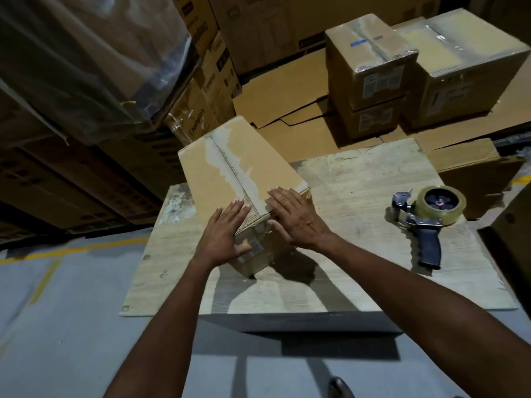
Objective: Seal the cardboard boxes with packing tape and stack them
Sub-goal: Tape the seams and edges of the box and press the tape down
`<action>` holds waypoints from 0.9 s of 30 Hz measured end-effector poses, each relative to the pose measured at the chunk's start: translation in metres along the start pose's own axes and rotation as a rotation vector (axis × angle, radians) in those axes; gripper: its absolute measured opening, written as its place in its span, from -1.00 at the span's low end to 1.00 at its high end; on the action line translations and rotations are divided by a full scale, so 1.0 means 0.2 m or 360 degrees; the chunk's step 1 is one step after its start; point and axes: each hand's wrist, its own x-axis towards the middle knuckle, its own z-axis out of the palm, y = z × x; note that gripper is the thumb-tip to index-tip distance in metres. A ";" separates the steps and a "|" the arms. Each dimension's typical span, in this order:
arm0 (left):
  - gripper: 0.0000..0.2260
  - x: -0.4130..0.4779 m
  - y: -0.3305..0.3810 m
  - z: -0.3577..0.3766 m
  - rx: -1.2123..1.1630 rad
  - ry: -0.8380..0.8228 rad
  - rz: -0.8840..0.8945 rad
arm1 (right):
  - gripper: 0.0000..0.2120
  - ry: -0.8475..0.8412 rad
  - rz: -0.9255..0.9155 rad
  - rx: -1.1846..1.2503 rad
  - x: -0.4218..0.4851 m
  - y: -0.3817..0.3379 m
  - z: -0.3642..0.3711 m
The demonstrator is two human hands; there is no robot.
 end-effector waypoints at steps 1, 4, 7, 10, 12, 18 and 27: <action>-0.16 -0.01 0.00 0.01 -0.0002 0.0050 0.0010 | -0.44 -0.0026 -0.0010 -0.0022 0.01 0.01 0.02; -0.25 -0.02 0.00 0.03 -0.0049 0.0150 0.0042 | -0.46 0.0002 -0.0065 -0.0094 0.00 0.08 0.07; -0.35 -0.02 -0.02 0.03 -0.0143 0.0234 0.0058 | -0.43 0.0049 -0.0131 -0.0127 -0.01 0.12 0.09; -0.42 -0.02 -0.01 0.04 -0.0147 0.0264 0.0027 | -0.43 0.0122 -0.0135 -0.0166 0.00 0.14 0.12; -0.39 -0.02 0.02 0.05 -0.0106 0.0274 -0.0076 | -0.43 0.0229 -0.0108 -0.0184 0.00 0.13 0.15; -0.40 -0.01 0.04 0.09 0.0012 0.0371 -0.0160 | -0.50 0.0445 -0.0088 -0.0274 0.01 0.14 0.23; -0.46 -0.02 0.04 0.07 -0.0057 0.0356 -0.0132 | -0.34 0.0297 -0.0246 -0.0277 -0.02 0.19 0.18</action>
